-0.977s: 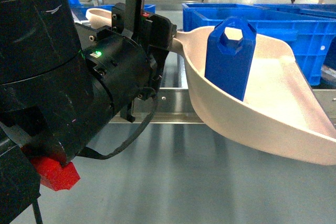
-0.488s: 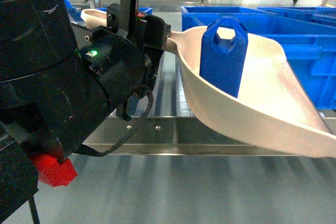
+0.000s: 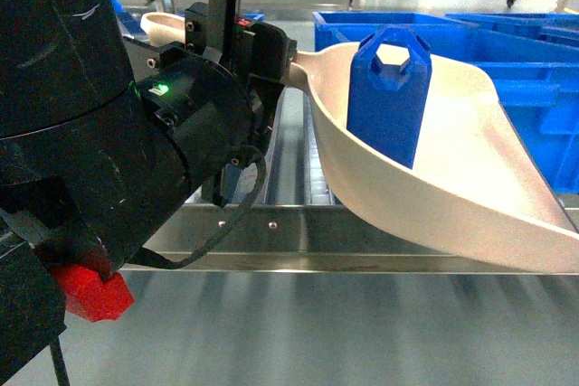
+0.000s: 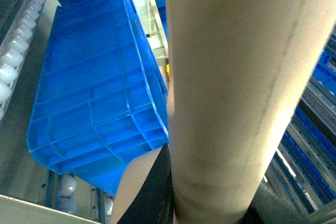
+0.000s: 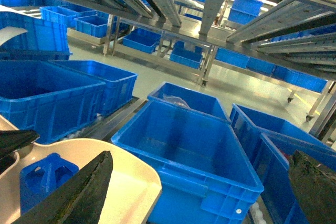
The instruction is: Place part in tray to right shelf
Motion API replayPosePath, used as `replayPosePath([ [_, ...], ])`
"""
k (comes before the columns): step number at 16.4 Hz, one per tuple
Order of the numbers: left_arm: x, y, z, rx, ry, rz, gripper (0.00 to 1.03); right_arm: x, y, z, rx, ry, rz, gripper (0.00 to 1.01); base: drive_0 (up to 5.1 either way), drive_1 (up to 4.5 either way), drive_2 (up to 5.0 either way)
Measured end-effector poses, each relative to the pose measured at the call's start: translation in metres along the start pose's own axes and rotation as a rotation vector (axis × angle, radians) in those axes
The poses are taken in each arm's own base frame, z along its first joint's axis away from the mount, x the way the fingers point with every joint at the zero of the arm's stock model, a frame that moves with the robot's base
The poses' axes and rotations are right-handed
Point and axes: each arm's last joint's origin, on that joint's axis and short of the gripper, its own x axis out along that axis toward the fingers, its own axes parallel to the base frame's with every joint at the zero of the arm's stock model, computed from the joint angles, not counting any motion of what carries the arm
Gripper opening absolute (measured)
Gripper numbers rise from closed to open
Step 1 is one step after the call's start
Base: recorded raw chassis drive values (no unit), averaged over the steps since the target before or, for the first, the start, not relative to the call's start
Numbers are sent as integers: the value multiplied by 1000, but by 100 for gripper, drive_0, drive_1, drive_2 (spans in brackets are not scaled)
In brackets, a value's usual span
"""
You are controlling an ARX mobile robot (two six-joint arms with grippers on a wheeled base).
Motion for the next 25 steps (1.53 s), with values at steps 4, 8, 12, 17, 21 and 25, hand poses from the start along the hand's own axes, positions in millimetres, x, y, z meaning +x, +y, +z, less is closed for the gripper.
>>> replayPosePath([
  [4, 0, 0, 0, 0, 0, 0, 18, 0, 0, 0, 0, 0, 0, 98, 0, 0, 0],
  [8, 0, 0, 0, 0, 0, 0, 18, 0, 0, 0, 0, 0, 0, 98, 0, 0, 0],
  [12, 0, 0, 0, 0, 0, 0, 18, 0, 0, 0, 0, 0, 0, 98, 0, 0, 0],
  [17, 0, 0, 0, 0, 0, 0, 18, 0, 0, 0, 0, 0, 0, 98, 0, 0, 0],
  [21, 0, 0, 0, 0, 0, 0, 18, 0, 0, 0, 0, 0, 0, 98, 0, 0, 0],
  [25, 0, 0, 0, 0, 0, 0, 18, 0, 0, 0, 0, 0, 0, 98, 0, 0, 0],
])
